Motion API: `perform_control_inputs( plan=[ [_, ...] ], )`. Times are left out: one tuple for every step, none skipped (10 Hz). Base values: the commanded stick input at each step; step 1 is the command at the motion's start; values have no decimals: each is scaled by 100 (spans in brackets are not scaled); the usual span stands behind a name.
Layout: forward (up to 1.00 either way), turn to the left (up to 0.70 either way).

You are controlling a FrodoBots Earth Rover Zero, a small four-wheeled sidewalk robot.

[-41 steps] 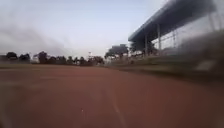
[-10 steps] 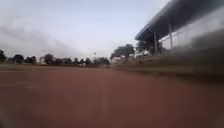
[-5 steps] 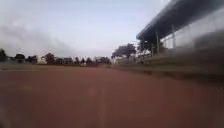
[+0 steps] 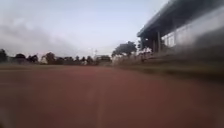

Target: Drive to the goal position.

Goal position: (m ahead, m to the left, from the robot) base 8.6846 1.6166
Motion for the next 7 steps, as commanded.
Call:
perform_control_inputs(
  plan=[
    [70, -33],
    [70, -33],
    [70, -33],
    [70, -33],
    [70, -33],
    [70, -33],
    [70, -33]
  ],
)
